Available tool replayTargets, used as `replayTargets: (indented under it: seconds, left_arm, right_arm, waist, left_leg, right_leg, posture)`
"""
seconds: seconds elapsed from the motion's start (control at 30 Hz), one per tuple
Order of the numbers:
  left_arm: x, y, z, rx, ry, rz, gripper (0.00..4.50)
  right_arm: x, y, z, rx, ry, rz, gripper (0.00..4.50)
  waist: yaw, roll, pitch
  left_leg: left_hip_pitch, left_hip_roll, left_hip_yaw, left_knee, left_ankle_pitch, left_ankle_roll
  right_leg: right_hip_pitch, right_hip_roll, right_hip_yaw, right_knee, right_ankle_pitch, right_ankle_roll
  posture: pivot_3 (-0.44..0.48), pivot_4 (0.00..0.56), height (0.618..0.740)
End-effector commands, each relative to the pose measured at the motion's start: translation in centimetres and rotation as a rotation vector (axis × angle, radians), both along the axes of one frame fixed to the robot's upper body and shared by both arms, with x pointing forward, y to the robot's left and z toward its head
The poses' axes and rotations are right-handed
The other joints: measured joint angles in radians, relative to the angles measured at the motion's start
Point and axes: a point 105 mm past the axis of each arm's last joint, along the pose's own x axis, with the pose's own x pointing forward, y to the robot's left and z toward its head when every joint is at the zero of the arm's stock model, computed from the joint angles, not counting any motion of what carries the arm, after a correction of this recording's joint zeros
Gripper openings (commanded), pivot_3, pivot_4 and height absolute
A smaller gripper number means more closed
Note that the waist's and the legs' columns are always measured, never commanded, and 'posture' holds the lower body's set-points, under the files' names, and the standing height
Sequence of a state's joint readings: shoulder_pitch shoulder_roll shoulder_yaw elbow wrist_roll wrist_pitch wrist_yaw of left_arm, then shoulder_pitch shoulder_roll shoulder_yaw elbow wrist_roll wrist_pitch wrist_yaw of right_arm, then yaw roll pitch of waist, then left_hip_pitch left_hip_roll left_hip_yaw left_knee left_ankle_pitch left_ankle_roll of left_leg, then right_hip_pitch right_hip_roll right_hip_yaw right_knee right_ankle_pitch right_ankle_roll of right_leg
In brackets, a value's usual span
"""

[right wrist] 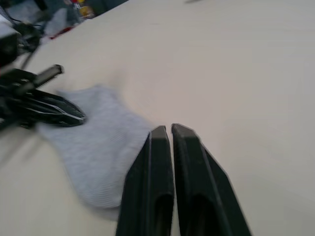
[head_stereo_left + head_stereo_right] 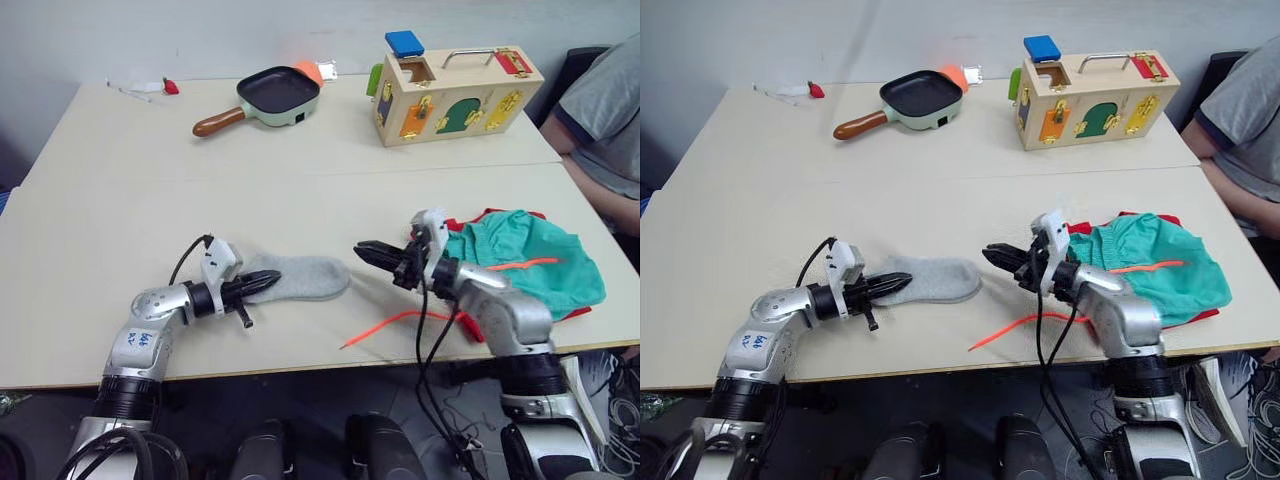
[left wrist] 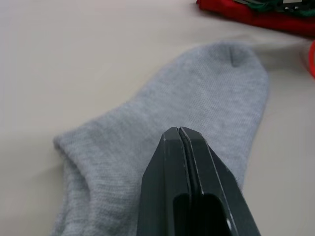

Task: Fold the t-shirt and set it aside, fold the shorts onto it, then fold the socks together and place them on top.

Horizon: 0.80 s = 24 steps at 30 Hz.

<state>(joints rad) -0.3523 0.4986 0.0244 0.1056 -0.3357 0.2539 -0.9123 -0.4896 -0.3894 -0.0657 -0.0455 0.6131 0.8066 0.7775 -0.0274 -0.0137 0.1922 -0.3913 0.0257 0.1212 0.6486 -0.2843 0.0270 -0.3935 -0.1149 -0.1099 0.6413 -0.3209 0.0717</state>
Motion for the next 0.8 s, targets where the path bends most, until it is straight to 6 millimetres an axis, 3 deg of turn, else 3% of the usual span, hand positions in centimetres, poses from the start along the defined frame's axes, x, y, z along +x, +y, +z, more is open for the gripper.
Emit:
replayTargets:
  seconds: [0.03,0.13,0.23,0.43,0.53,0.6,0.73,0.8]
  left_arm:
    - [0.4,-0.1,1.5,-0.012,-0.067,-0.042,0.0]
    - [0.8,0.0,1.0,0.053,-0.076,-0.059,0.0]
    - [1.1,0.0,0.1,0.101,-0.071,-0.061,0.0]
    - [1.2,-0.1,-0.5,0.109,-0.058,-0.067,0.0]
    - [1.1,-0.1,-0.9,0.109,-0.038,-0.067,0.0]
    - [1.0,-0.1,-1.1,0.111,-0.031,-0.065,0.0]
    - [0.7,-0.2,-1.4,0.113,-0.009,-0.064,0.0]
    - [0.3,-0.7,-1.4,0.107,-0.001,-0.084,0.0]
  right_arm:
    - [-1.2,0.0,-0.5,-0.091,0.197,0.017,1.93]
    - [-1.9,0.9,-0.8,-0.069,0.354,0.052,3.01]
    - [-1.8,1.5,-2.1,-0.103,0.441,0.02,3.01]
    - [-0.9,4.7,-2.3,-0.027,0.522,0.018,3.01]
    - [-0.3,5.6,-2.4,-0.004,0.539,-0.005,2.39]
    - [0.1,5.8,-2.2,0.015,0.535,-0.019,1.75]
    - [0.1,4.8,-2.1,0.002,0.536,-0.03,0.25]
    - [0.0,3.8,-2.0,-0.02,0.532,-0.042,0.03]
  waist:
    - [0.0,0.0,0.0]
    - [-0.002,0.0,0.0]
    - [-0.003,0.0,0.0]
    - [-0.004,0.0,0.0]
    - [-0.003,0.0,0.0]
    - [-0.002,0.0,0.0]
    - [-0.003,0.0,0.0]
    - [-0.002,0.0,0.0]
  left_leg:
    - [0.0,0.0,0.0,0.0,0.0,0.0]
    - [0.0,0.0,0.0,0.0,0.0,0.0]
    - [-0.001,0.0,0.0,-0.002,0.0,0.0]
    - [-0.007,-0.001,0.001,0.001,0.0,0.001]
    - [-0.007,-0.001,0.001,0.0,0.0,0.001]
    - [-0.007,-0.001,0.001,0.0,0.0,0.001]
    - [-0.009,-0.001,0.0,0.001,0.0,0.002]
    - [-0.009,-0.001,0.0,0.001,0.0,0.002]
  right_leg:
    - [0.0,0.0,0.0,0.0,0.0,0.0]
    - [0.0,-0.001,0.0,-0.001,0.0,0.0]
    - [-0.001,0.0,0.0,-0.001,0.0,0.0]
    - [-0.005,0.0,-0.001,0.002,0.0,0.0]
    - [-0.005,0.0,-0.001,0.002,0.0,0.0]
    - [-0.005,0.0,-0.001,0.002,0.0,0.0]
    - [-0.005,0.0,-0.002,0.001,0.001,0.001]
    - [-0.005,0.0,-0.001,0.002,0.001,0.001]
  posture:
    - [0.0,0.15,0.74]
    - [0.0,0.15,0.74]
    - [0.0,0.15,0.74]
    - [0.0,0.15,0.74]
    - [0.0,0.15,0.74]
    - [0.0,0.15,0.74]
    - [0.0,0.15,0.74]
    - [0.0,0.15,0.74]
